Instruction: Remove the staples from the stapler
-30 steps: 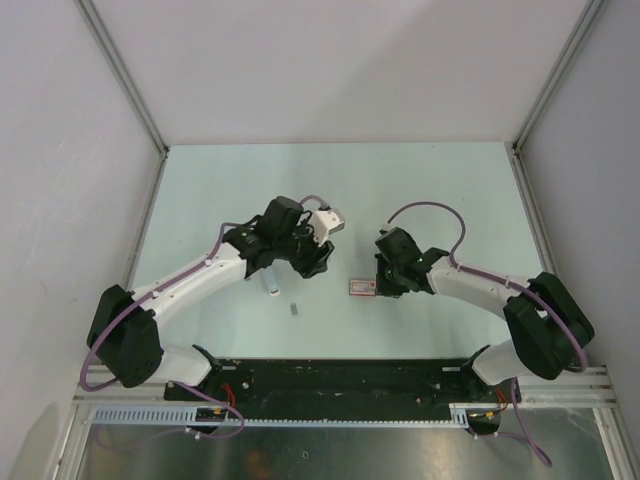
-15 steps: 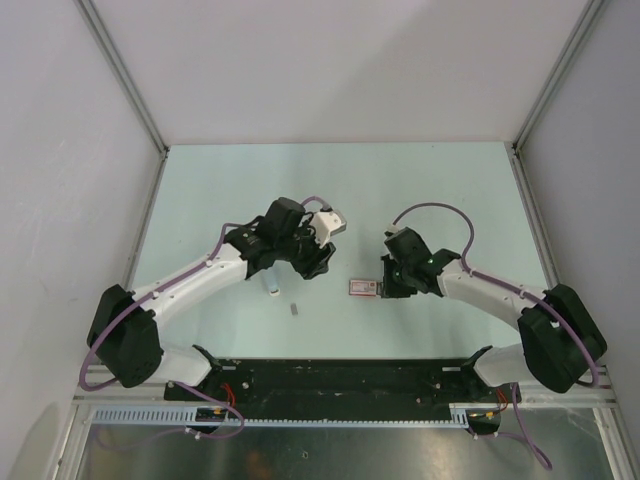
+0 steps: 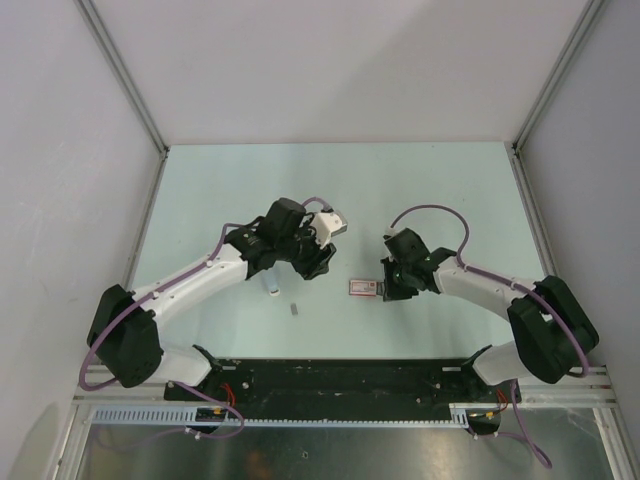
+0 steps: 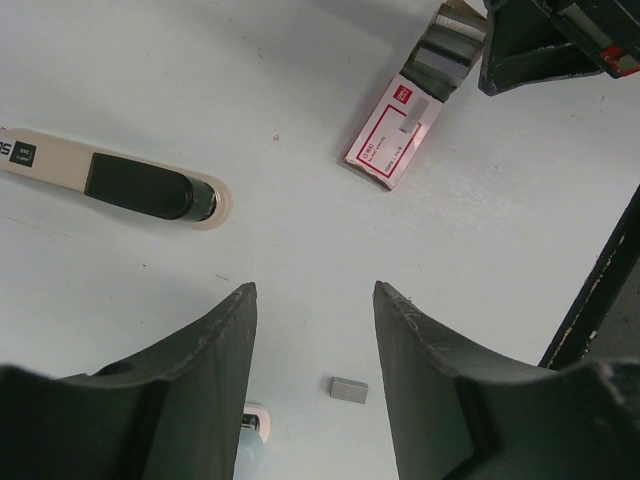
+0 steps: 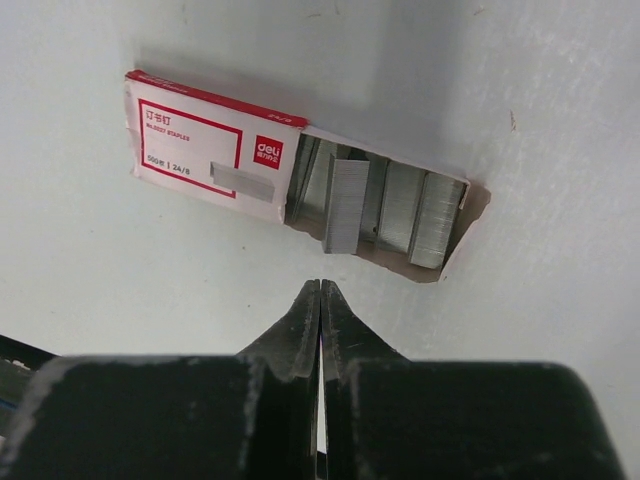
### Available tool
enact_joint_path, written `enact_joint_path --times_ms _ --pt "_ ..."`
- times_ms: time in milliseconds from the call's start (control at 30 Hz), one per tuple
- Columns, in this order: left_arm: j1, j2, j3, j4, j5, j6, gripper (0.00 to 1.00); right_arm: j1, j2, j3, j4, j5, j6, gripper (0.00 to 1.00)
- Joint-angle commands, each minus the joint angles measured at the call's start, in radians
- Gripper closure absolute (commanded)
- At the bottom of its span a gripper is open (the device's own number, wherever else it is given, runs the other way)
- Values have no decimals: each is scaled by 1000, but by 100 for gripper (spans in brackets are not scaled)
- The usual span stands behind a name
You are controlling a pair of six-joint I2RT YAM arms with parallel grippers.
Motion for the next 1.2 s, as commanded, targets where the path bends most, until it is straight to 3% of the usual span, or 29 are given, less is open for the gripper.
enact_joint_path --times_ms 0,1167 --pt "-8 -42 -7 17 1 63 45 -10 20 -1 8 -16 -32 100" --pt "-17 -60 -24 18 1 67 44 -32 86 49 80 -55 -57 100"
